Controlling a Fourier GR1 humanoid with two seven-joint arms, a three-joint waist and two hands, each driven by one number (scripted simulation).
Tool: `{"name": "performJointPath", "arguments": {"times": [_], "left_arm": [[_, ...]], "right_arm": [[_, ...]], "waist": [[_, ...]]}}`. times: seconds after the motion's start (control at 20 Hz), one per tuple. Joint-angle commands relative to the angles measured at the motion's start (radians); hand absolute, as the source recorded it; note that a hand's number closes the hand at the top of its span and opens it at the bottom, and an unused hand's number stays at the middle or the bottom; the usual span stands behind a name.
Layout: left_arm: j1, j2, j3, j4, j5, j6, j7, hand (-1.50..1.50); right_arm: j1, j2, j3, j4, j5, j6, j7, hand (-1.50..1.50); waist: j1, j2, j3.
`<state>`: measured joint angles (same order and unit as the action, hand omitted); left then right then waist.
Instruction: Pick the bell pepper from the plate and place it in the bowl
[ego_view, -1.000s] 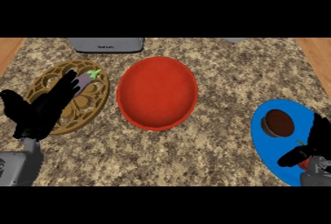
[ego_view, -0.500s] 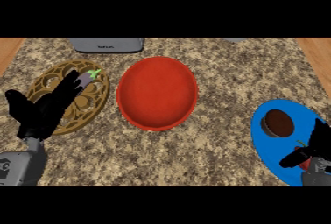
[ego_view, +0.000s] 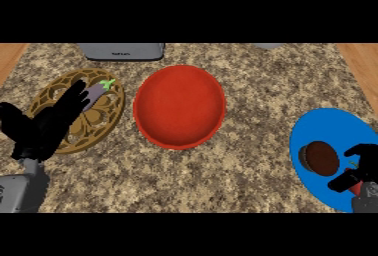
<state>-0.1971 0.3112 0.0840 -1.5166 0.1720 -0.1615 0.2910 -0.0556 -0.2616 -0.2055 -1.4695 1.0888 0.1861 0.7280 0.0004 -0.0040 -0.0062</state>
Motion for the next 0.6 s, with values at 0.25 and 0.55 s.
{"name": "performJointPath", "arguments": {"times": [0.25, 0.55], "left_arm": [[-0.028, -0.036, 0.006, 0.032, -0.056, -0.008, -0.021, 0.00], [-0.006, -0.034, 0.050, 0.027, -0.038, -0.020, -0.022, 0.00]], "right_arm": [[-0.100, -0.035, 0.001, 0.036, 0.010, 0.013, -0.016, 1.50], [0.071, 0.054, 0.130, -0.169, 0.041, 0.034, -0.027, 1.50]], "waist": [[-0.001, 0.004, 0.006], [-0.008, 0.003, 0.006]]}}
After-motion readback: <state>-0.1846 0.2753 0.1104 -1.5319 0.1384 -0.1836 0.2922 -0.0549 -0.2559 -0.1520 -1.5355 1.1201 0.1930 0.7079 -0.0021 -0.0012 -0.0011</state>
